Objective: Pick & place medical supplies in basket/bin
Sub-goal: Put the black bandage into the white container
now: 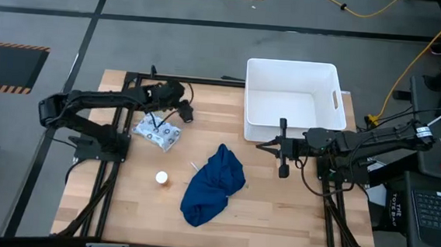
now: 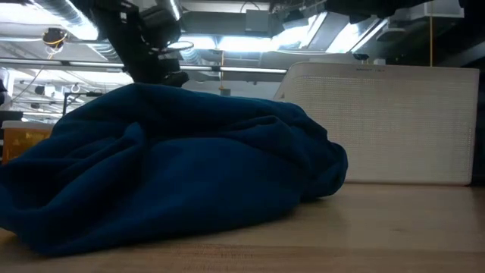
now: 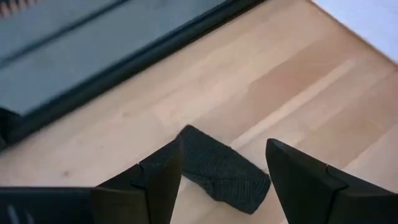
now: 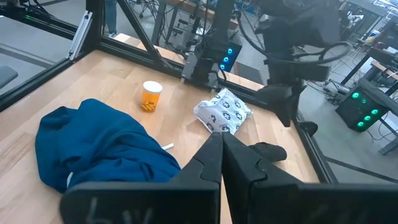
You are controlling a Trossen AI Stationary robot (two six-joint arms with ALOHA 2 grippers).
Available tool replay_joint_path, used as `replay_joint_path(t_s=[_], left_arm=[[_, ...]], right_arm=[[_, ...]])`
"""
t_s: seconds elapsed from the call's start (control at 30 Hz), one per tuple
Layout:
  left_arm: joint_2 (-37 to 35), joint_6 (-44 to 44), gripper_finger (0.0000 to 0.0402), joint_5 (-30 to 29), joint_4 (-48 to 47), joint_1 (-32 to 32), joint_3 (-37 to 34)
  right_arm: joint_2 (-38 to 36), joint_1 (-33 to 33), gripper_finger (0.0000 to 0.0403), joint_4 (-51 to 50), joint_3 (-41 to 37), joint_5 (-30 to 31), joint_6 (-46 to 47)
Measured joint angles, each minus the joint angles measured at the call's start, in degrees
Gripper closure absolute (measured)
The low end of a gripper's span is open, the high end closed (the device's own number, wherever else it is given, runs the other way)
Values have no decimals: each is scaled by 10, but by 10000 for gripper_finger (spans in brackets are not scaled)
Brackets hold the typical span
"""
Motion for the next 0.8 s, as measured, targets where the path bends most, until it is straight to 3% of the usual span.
replay_joint_path(t_s=[0.4,0.6,0.8], left_arm=[[72,-74,178,29,-4,23,0],[131,-99,178,101,-2,23,0],[172,-102,178,106,21,23,1]], right_arm=[[0,0,394,-9,0,0,0],[0,0,394,-9,0,0,0],[0,0,394,-9,0,0,0]])
